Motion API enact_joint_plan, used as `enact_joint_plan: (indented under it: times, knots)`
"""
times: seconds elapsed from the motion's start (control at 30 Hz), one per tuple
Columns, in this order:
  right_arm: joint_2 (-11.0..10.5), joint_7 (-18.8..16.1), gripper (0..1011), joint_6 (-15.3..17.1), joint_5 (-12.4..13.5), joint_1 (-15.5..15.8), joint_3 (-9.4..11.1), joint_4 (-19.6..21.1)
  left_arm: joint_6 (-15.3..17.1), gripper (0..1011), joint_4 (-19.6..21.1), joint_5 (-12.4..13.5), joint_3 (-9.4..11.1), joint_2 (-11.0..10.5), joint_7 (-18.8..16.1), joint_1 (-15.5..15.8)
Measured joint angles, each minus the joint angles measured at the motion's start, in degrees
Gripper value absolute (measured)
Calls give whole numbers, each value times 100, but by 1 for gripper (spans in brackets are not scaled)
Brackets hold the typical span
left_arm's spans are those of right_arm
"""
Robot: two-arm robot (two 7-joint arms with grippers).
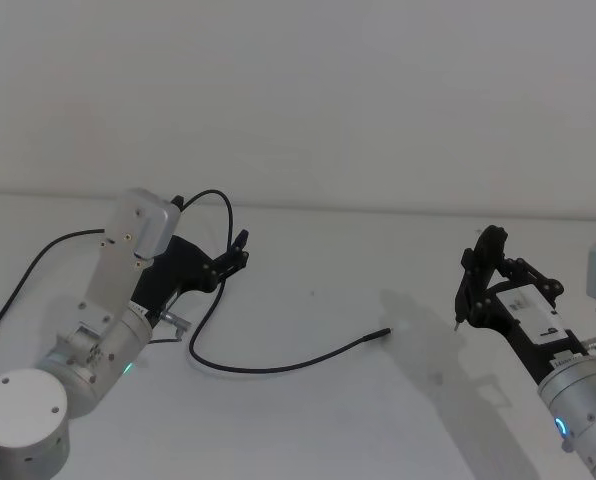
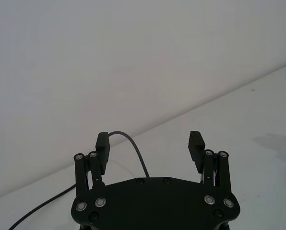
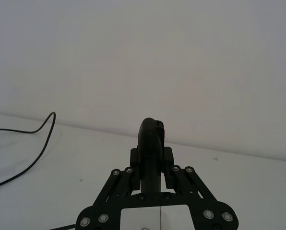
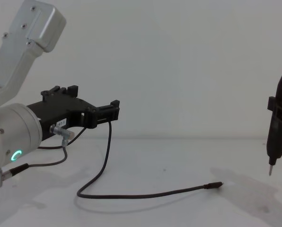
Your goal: Pick up the data cable with the one hand.
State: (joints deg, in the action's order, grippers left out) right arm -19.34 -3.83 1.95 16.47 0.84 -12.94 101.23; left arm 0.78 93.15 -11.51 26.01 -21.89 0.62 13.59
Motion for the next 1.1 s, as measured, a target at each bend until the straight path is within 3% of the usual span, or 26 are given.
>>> enact_joint_plan:
  times: [1.1]
  knots:
    - [0, 0, 268, 0, 0, 0, 0, 0, 25, 1001, -1, 5, 20, 6, 56, 45]
